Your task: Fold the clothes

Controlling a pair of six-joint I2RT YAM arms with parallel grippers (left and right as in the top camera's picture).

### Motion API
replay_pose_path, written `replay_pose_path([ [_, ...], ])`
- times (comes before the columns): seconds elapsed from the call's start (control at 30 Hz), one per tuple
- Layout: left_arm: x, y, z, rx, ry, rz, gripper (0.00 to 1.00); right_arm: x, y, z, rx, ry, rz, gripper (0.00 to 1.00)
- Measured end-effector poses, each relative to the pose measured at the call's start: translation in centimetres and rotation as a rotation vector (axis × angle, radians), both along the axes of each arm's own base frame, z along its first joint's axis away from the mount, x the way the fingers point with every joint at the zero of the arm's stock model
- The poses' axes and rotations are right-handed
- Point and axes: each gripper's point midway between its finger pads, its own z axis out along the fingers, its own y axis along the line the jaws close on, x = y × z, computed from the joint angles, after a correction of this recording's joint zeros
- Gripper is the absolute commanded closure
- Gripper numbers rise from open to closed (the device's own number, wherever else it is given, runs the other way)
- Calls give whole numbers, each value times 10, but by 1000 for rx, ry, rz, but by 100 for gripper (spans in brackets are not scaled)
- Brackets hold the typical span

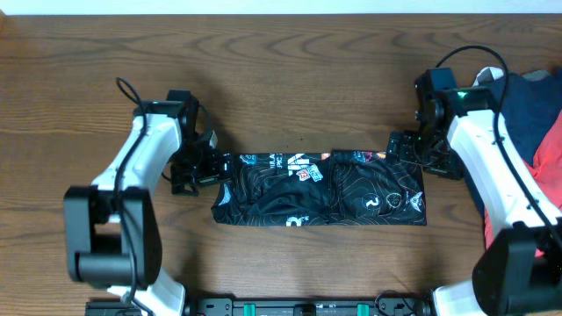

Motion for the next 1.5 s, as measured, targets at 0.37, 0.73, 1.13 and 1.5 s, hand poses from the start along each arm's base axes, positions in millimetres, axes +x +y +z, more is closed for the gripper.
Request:
replay_pose_path([
  [0.37, 15, -15, -29, -66, -50, -56, 10, -5, 0, 22, 11, -63, -29, 1],
  [0.73, -4, -37, -42, -89, -59, -133, 67, -8, 0, 23, 11, -55, -35, 1],
  [1.13, -26, -5, -38, 35, 91, -70, 94, -10, -2, 23, -1, -49, -40, 1],
  [1.5, 21, 92, 41, 204, 42, 278, 94, -9, -16, 23, -34, -52, -69, 1],
])
